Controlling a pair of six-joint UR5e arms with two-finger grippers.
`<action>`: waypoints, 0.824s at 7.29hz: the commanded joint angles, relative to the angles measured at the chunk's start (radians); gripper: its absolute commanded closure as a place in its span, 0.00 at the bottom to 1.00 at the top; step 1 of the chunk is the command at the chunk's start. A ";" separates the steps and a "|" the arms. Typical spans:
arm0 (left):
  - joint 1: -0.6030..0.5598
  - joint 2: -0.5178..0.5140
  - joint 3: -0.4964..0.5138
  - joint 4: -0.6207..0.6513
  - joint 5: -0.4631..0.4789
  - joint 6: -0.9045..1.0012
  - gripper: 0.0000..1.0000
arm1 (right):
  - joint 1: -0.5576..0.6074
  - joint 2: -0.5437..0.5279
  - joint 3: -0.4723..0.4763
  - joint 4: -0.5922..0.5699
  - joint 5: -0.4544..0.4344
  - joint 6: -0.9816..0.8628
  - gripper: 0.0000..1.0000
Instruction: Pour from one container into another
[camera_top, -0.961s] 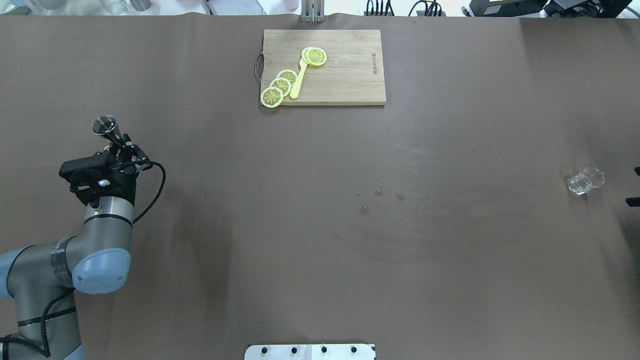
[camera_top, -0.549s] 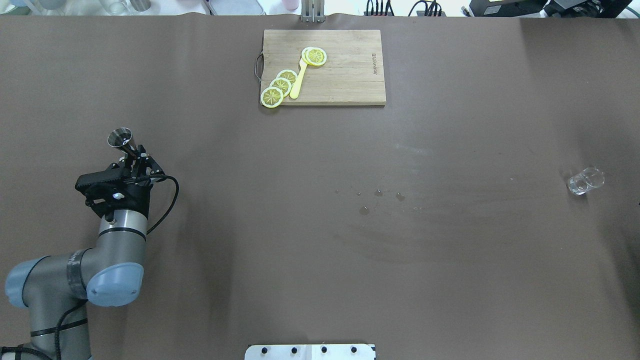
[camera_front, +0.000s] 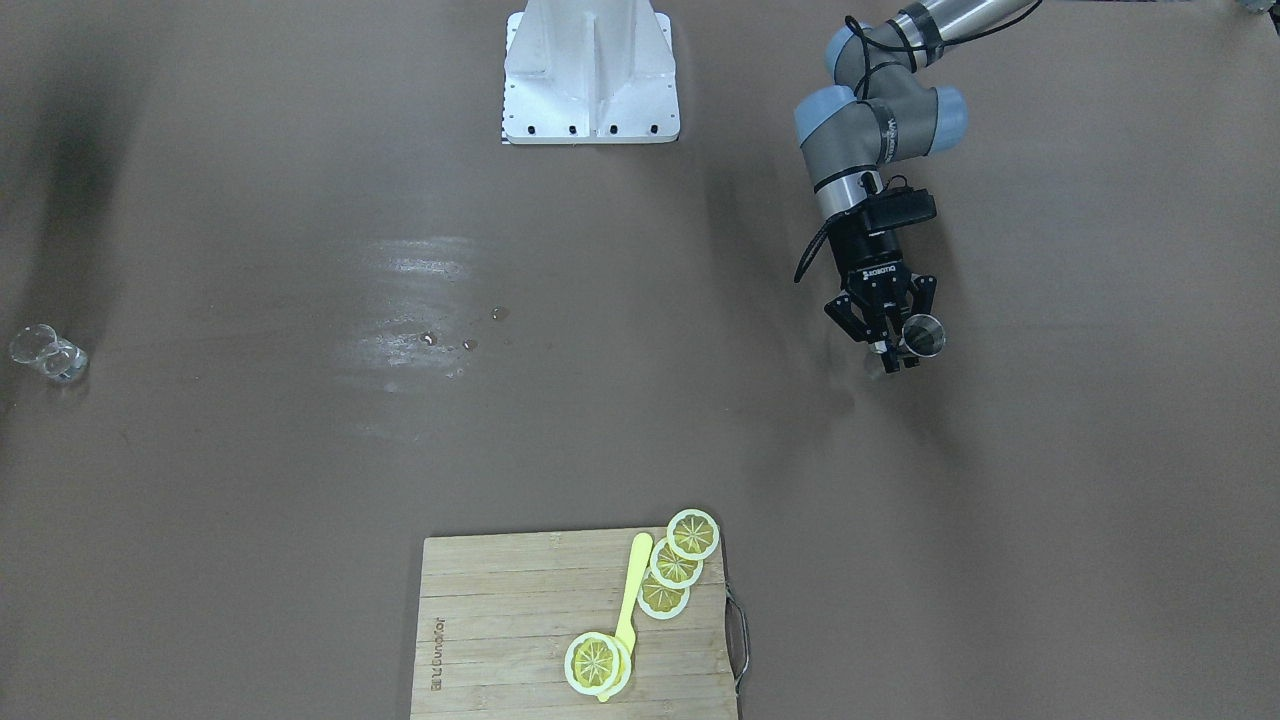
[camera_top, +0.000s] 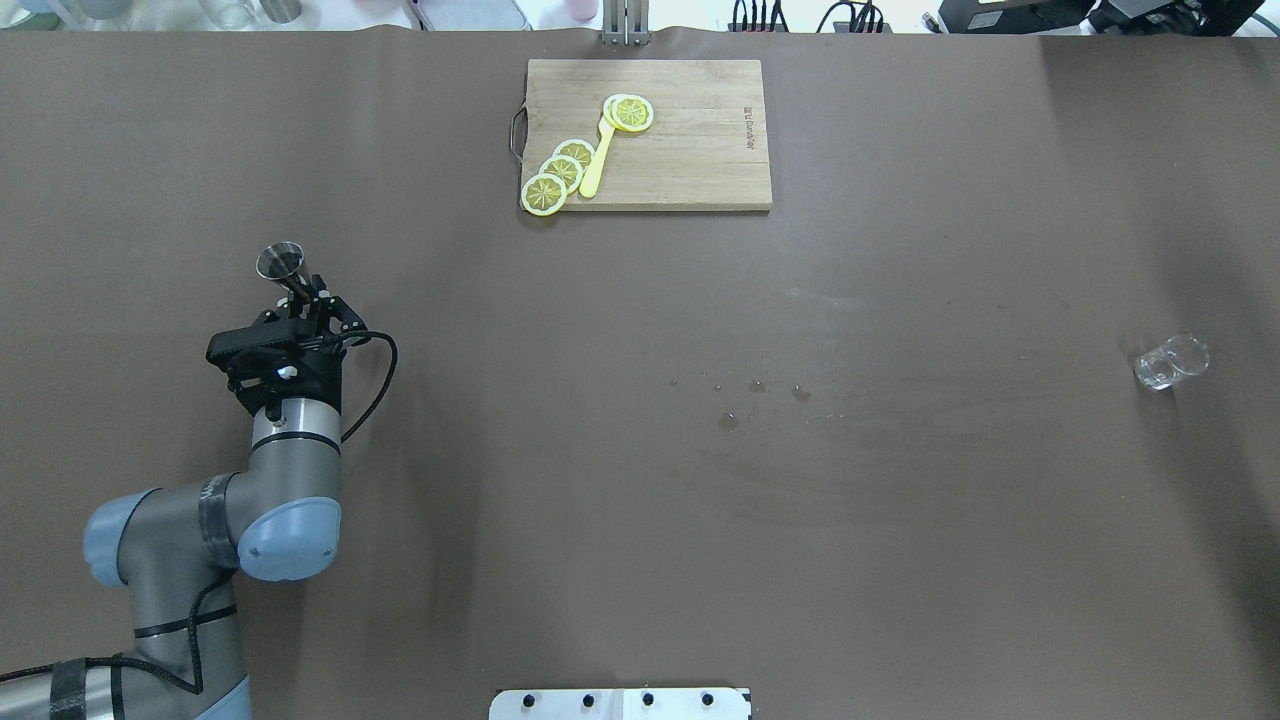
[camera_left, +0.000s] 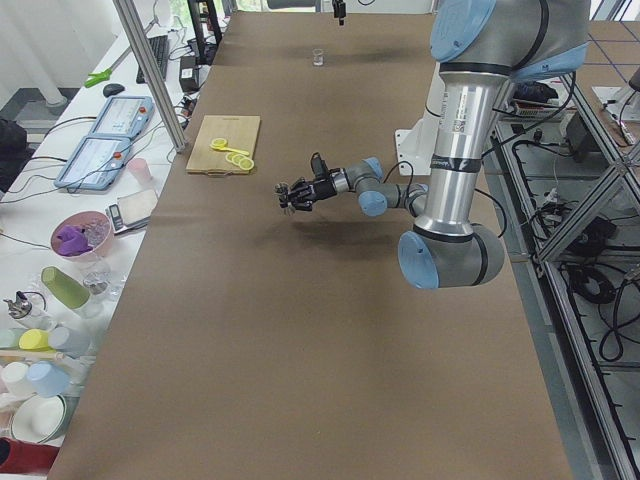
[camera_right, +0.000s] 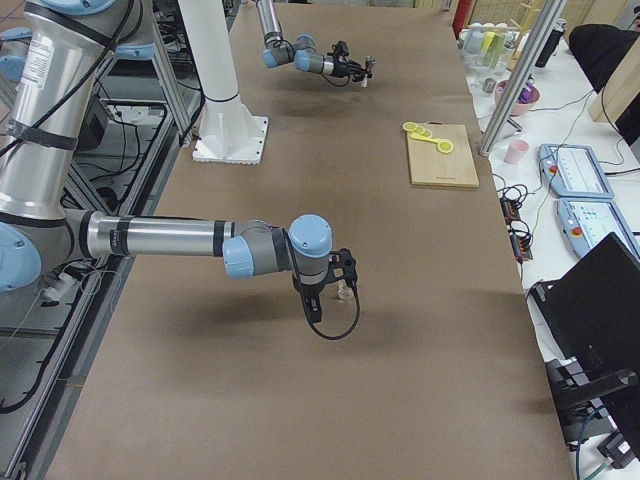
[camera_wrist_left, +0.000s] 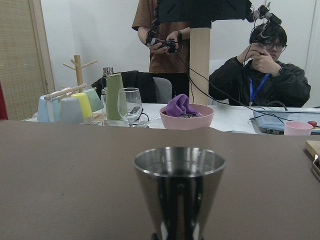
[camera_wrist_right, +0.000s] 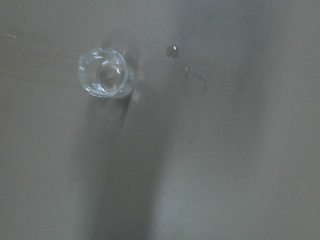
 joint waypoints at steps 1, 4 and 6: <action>-0.013 -0.027 0.031 0.005 -0.001 -0.001 0.65 | 0.029 -0.001 0.046 -0.210 -0.092 -0.005 0.00; -0.017 -0.028 0.031 0.007 -0.004 -0.001 0.48 | 0.131 0.019 0.104 -0.368 -0.120 -0.010 0.00; -0.017 -0.030 0.031 0.007 -0.003 -0.001 0.47 | 0.145 0.023 0.105 -0.355 -0.118 -0.008 0.00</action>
